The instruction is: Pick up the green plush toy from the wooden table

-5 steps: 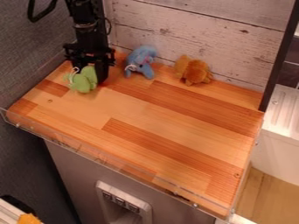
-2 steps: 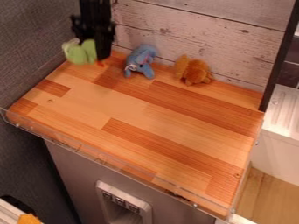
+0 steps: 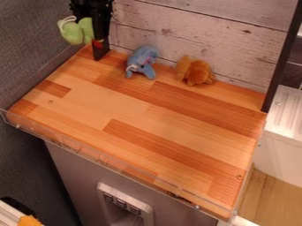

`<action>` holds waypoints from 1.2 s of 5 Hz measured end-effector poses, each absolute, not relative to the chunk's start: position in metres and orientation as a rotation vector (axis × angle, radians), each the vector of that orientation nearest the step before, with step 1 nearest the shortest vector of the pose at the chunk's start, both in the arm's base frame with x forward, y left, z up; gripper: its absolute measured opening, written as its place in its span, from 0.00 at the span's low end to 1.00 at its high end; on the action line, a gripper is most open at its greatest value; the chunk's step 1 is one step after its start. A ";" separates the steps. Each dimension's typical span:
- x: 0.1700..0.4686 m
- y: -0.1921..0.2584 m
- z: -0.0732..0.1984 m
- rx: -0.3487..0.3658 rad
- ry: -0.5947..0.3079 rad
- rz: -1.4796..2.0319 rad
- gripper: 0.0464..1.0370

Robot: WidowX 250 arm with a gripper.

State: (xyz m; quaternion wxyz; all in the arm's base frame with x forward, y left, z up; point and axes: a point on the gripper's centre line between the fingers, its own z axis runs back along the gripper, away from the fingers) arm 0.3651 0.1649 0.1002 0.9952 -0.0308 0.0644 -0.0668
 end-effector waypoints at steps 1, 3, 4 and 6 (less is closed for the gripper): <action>0.363 0.163 0.101 -0.063 0.143 -0.028 0.58; 0.363 0.163 0.100 -0.061 0.151 0.118 0.58; 0.363 0.165 0.104 -0.064 0.141 0.106 0.58; 0.363 0.166 0.106 -0.072 0.135 -0.019 0.58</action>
